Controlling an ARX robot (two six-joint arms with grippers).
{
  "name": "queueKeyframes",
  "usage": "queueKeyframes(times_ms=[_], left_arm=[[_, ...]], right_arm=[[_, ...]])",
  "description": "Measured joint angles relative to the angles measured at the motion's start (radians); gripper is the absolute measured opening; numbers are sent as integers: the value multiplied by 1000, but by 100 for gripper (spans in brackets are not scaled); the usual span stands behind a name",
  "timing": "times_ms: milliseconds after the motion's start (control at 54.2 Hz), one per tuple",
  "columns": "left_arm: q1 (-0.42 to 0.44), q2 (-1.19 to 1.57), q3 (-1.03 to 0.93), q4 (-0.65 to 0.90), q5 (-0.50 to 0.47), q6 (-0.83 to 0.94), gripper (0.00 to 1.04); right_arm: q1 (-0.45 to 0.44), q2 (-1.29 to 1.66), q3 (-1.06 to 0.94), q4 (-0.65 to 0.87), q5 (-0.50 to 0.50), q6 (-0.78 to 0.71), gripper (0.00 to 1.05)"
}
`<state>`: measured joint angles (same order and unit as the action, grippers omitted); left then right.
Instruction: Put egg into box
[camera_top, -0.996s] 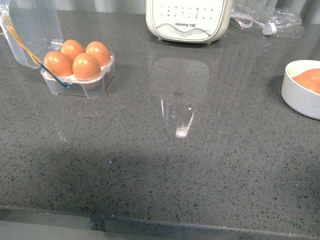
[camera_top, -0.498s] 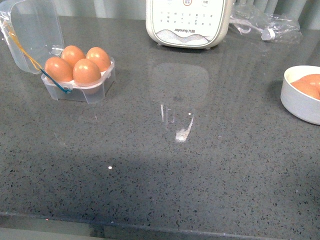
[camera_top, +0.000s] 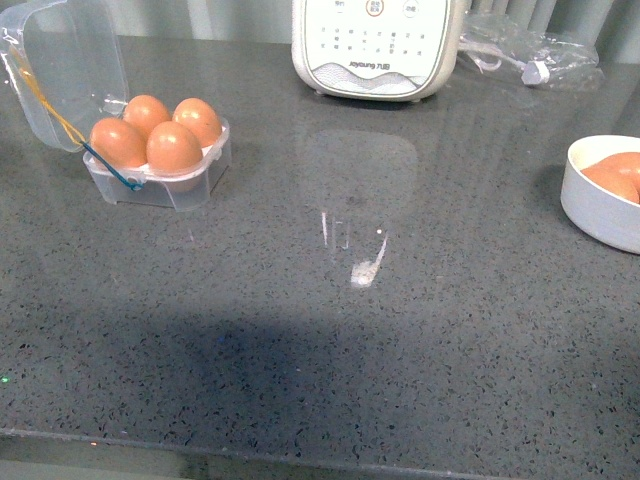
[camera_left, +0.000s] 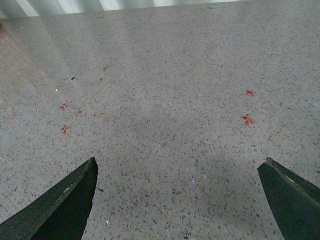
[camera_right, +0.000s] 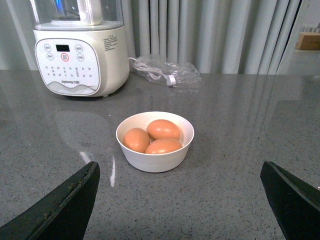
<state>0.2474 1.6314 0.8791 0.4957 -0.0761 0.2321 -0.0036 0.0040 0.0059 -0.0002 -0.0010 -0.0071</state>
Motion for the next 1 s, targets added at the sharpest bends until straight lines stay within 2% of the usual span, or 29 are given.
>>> queueKeyframes(times_ms=[314, 645, 867, 996], left_arm=[[-48, 37, 75, -35, 2, 13, 98], [-196, -41, 77, -123, 3, -36, 98], [-335, -101, 37, -193, 20, -93, 98], [-370, -118, 28, -239, 36, -113, 98]], right_arm=[[0, 0, 0, 0, 0, 0, 97], [0, 0, 0, 0, 0, 0, 97], [0, 0, 0, 0, 0, 0, 97], [0, 0, 0, 0, 0, 0, 97]])
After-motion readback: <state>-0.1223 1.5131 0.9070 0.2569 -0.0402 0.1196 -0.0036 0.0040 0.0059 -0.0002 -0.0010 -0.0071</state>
